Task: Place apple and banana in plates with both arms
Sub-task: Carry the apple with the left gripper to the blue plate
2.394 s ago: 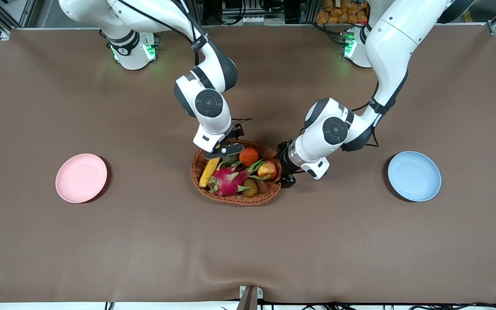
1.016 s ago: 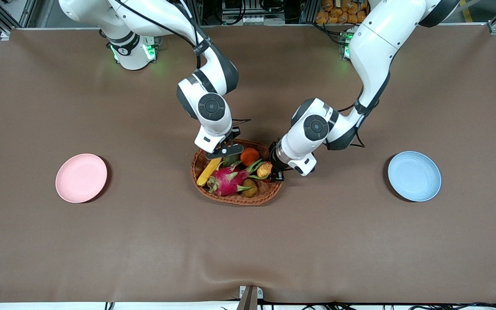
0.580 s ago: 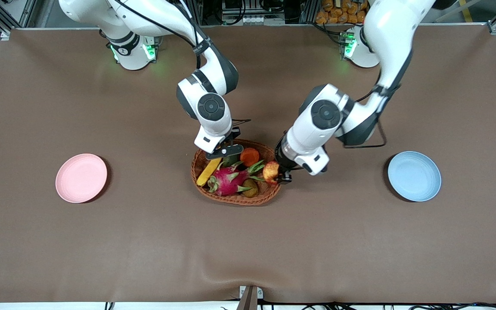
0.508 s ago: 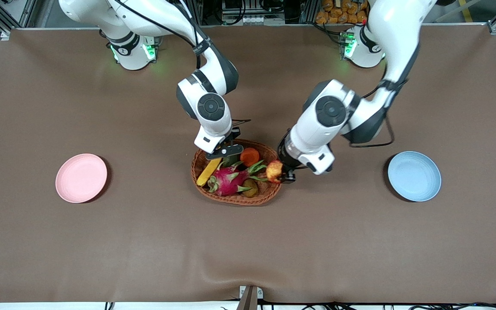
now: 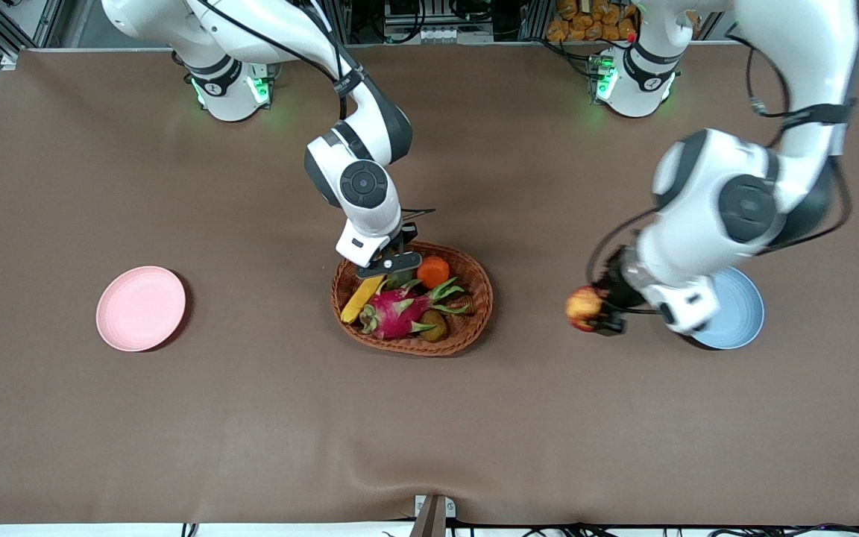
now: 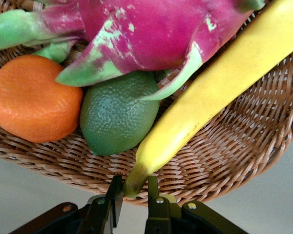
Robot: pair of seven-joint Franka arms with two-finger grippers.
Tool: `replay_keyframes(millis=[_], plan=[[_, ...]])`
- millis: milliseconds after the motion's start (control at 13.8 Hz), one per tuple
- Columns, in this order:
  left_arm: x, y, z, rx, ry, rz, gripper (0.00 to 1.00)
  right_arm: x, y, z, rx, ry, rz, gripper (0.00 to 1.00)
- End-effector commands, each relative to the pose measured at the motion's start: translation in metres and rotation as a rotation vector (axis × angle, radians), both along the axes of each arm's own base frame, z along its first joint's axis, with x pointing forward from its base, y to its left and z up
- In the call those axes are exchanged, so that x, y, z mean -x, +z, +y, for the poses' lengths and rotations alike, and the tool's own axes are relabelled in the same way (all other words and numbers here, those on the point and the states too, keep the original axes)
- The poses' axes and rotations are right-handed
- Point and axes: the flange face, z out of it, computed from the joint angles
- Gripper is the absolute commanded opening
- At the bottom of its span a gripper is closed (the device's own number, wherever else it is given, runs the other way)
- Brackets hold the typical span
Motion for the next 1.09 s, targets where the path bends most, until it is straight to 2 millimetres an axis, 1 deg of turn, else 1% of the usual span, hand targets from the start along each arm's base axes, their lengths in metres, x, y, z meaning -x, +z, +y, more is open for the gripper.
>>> replay_keyframes(millis=[0,218,435,725,1016], plan=[[-0.003,0.007,0.049,0.001,-0.117,0.025,0.0,-0.007,0.005,-0.006,0.012,0.018,-0.032,0.26],[-0.009,0.006,0.084,0.003,-0.152,0.018,0.0,-0.008,0.005,-0.006,0.069,0.086,-0.082,0.26],[-0.013,0.003,0.123,0.006,-0.21,0.016,0.0,-0.008,0.004,-0.006,0.069,0.084,-0.083,0.26],[-0.012,-0.004,0.165,0.009,-0.271,0.039,0.0,-0.006,0.0,-0.008,0.074,0.043,-0.063,0.27],[-0.012,-0.014,0.196,0.018,-0.32,0.054,0.0,0.001,-0.004,-0.009,0.106,-0.061,-0.039,0.27]])
